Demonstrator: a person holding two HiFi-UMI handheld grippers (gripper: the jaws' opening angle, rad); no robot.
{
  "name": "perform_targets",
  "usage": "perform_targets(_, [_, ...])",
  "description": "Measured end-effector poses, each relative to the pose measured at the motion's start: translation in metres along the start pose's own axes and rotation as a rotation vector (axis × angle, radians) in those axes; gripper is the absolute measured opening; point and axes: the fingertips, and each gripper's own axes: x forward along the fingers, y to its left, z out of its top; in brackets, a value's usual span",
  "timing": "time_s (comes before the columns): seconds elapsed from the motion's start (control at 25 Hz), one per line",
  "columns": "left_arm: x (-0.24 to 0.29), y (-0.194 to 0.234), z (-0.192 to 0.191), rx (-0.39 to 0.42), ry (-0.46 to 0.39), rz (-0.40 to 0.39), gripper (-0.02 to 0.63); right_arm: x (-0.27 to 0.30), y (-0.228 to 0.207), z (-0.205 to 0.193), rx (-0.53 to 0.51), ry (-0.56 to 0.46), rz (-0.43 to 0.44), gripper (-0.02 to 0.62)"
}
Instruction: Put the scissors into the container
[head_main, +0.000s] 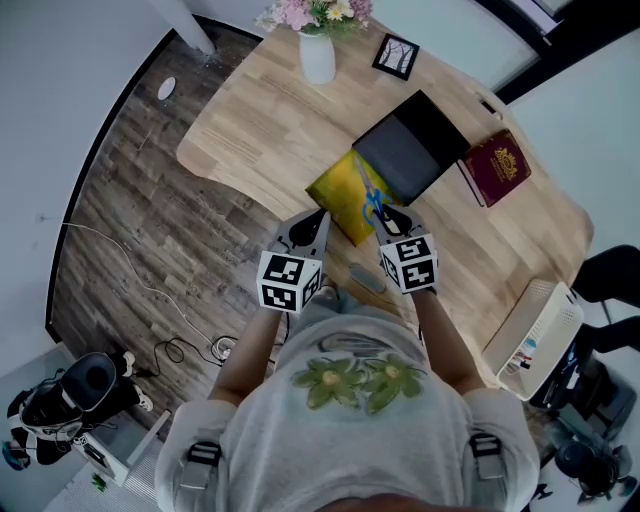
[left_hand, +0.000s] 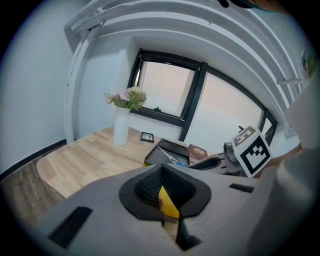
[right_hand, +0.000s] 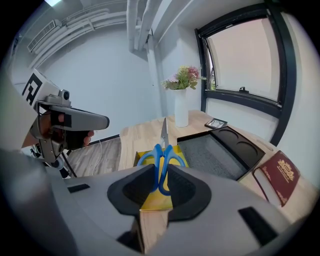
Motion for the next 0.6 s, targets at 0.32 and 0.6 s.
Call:
perform_targets(0.32, [0.005,0.004,0.0,-0.002,0.01,-0.001,0.006,0.008,-0.001,-0.004,0.0,0.023,0.005,0.08])
perform_targets(0.6, [0.01,0.006,-0.001,-0.006,0.015,-0.006,0.006,0.016,-0.001,-0.009,0.001,0.042,0.012,0.08])
